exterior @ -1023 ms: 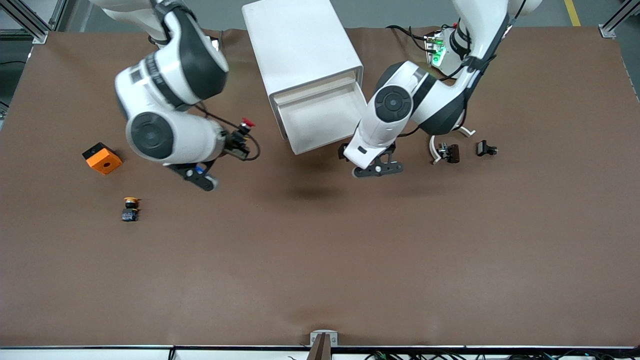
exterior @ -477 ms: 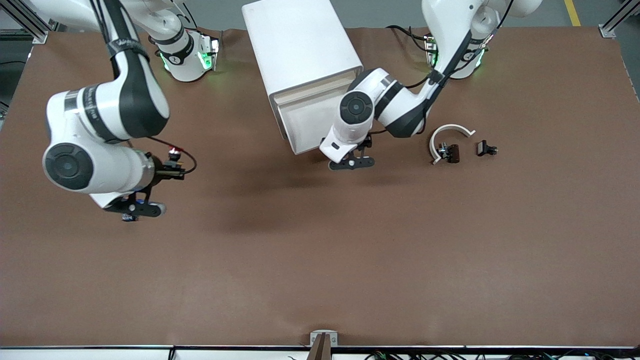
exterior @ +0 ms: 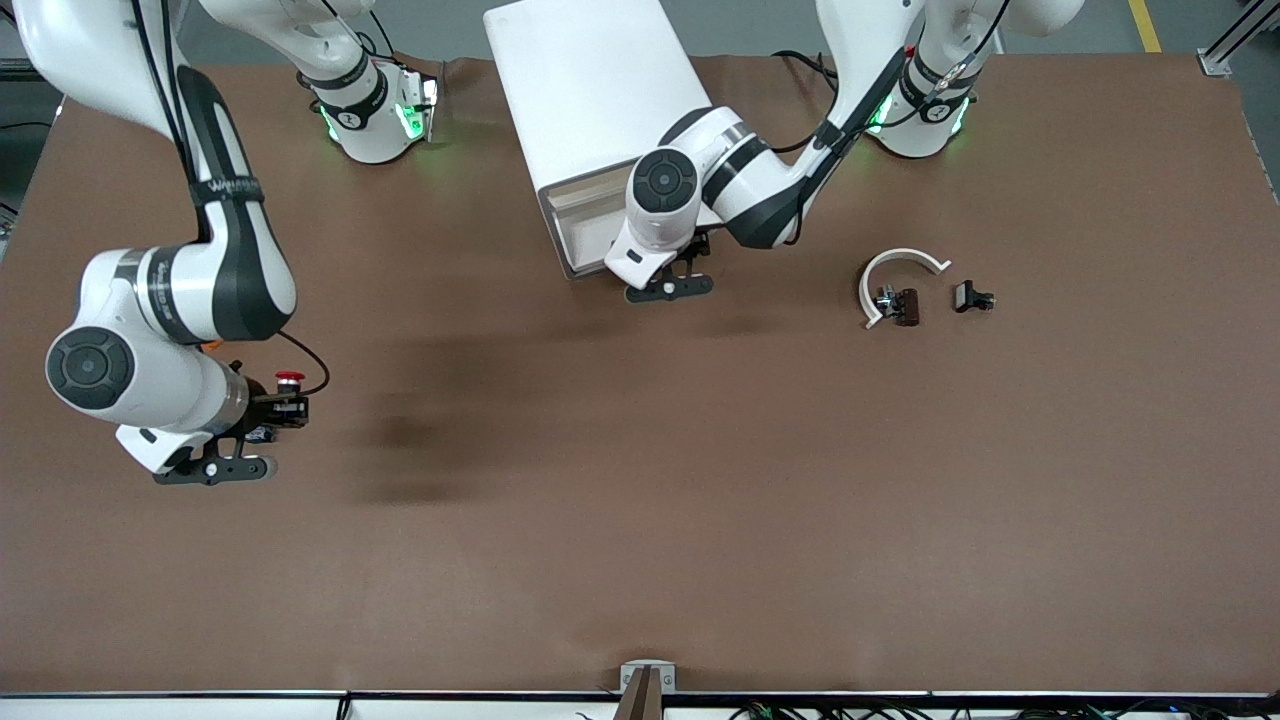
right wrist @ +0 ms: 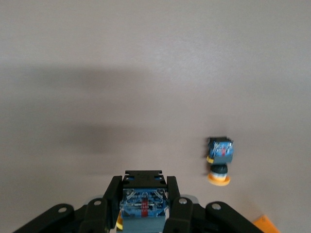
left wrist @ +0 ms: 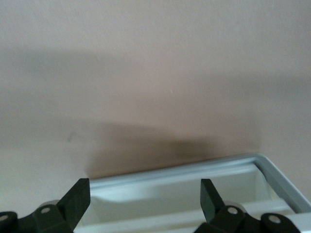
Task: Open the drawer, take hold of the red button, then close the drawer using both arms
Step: 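Push the drawer shut with the left gripper while the right gripper carries the button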
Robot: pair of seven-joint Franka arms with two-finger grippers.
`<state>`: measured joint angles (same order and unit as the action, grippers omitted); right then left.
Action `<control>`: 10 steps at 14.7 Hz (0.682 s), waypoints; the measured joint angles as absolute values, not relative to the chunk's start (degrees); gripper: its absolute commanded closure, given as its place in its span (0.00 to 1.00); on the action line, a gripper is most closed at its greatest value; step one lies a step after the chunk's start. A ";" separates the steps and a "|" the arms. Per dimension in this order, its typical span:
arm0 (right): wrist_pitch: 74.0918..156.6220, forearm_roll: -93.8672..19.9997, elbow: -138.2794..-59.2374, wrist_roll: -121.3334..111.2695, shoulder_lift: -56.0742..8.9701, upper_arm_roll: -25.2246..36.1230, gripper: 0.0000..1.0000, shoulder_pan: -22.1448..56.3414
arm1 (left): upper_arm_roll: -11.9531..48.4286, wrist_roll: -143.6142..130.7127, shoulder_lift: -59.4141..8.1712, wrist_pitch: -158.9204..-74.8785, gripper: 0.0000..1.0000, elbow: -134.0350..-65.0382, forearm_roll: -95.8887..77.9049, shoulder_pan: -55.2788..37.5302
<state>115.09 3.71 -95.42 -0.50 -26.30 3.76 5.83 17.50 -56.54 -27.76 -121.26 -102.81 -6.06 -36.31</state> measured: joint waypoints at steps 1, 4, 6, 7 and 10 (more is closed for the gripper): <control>116.84 3.73 -95.73 -1.21 -27.47 3.76 0.71 5.23 | 18.09 -56.74 -27.76 -121.19 0.00 -102.81 -6.43 -36.32; 120.79 3.80 -95.86 -1.73 -31.12 3.75 0.71 4.75 | 19.15 -57.62 -27.78 -120.90 0.00 -102.84 -10.64 -36.34; 121.92 3.84 -95.87 -1.75 -33.24 3.75 0.71 4.58 | 19.36 -57.62 -27.90 -120.72 0.00 -102.93 -13.08 -36.42; 122.37 3.91 -95.87 -2.09 -34.14 3.75 0.71 4.35 | 19.41 -57.64 -28.02 -120.63 0.00 -102.99 -13.55 -36.60; 123.21 4.00 -95.87 -5.13 -35.67 3.76 0.68 3.04 | 19.45 -58.05 -28.49 -120.62 0.00 -103.01 -15.18 -37.31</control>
